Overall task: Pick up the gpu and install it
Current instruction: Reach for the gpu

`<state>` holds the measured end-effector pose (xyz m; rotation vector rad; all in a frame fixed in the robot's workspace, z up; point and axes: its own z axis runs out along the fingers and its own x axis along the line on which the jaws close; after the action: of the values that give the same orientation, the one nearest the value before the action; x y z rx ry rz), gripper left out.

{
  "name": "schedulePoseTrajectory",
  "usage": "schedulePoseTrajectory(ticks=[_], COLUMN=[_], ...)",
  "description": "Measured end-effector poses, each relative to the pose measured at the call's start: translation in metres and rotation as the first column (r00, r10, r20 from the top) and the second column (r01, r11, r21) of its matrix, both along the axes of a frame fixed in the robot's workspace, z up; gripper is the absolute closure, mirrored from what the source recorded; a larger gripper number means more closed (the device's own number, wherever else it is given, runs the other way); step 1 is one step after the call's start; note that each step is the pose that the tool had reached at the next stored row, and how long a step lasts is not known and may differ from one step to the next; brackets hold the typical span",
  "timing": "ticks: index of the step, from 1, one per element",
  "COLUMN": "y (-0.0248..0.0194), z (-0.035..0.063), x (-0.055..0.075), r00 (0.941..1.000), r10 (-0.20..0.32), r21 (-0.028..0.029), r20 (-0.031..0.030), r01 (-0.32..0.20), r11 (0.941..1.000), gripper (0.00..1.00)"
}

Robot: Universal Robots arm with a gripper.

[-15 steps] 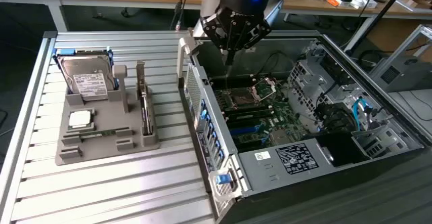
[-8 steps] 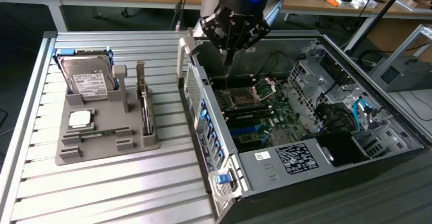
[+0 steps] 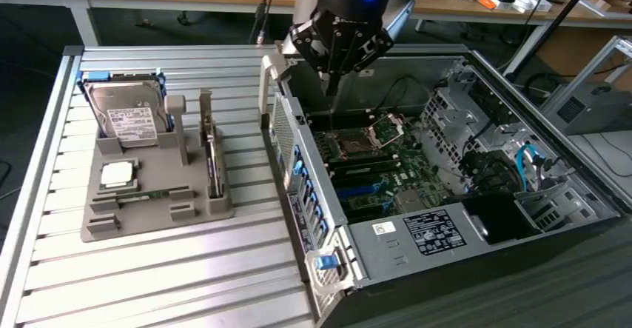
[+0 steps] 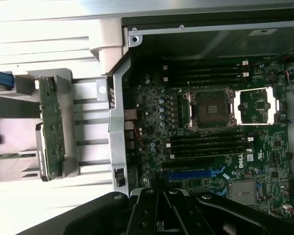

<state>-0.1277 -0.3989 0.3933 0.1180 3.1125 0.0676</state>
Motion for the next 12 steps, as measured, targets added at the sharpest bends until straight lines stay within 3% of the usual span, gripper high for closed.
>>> schedulePoseTrajectory(ticks=[12], y=[0.0000], z=[0.0000], x=[-0.0028], r00=[1.0000], r10=[0.000], r21=[0.0000], r20=[0.0000], r01=[0.000], r11=[1.0000], gripper=[0.89])
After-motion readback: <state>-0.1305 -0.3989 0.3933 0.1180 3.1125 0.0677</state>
